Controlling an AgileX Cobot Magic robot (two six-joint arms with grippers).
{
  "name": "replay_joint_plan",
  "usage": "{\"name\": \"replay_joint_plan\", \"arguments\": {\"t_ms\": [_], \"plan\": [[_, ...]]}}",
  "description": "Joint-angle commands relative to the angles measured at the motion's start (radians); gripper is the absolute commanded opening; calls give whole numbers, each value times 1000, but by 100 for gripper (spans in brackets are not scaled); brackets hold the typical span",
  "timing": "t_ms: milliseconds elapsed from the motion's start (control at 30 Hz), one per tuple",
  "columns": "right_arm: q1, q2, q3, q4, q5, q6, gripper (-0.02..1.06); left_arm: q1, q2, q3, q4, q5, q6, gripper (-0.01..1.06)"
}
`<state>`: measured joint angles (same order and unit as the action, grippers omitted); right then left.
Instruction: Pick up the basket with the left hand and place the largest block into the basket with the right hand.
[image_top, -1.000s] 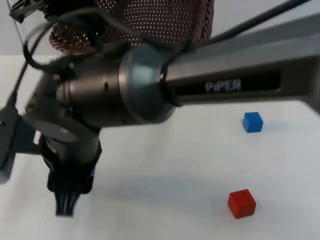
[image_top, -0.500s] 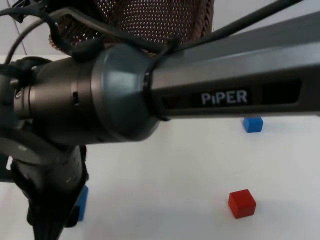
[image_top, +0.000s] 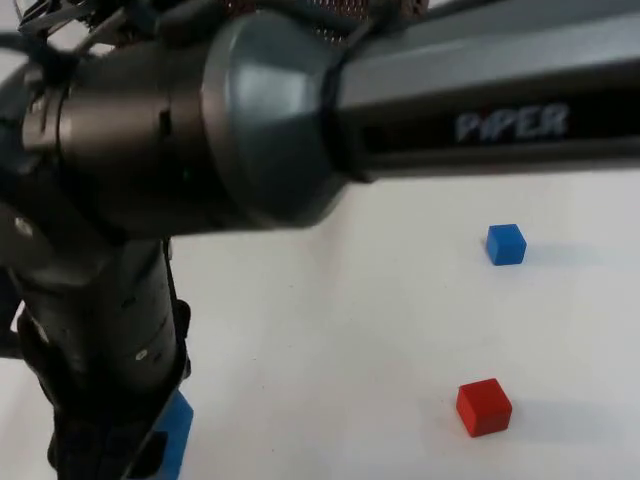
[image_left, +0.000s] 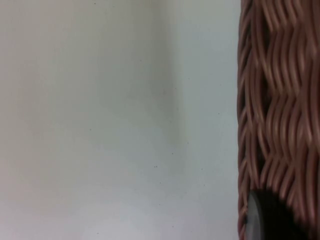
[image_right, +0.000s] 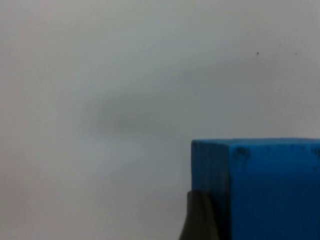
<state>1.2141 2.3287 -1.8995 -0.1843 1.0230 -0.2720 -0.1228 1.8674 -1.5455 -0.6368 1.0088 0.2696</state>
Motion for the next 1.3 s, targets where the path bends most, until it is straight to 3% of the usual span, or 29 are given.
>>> {"name": "replay_joint_plan", "arguments": {"t_ms": [0, 467, 1267], "plan": [[5, -34, 39, 30, 8, -10, 0, 1, -15, -2, -25, -5, -6, 0], [5, -275, 427, 63, -137, 56, 0, 1, -15, -2, -25, -5, -6, 0], [5, -709, 817, 122, -137, 102, 0, 1, -15, -2, -27, -5, -6, 0]]}}
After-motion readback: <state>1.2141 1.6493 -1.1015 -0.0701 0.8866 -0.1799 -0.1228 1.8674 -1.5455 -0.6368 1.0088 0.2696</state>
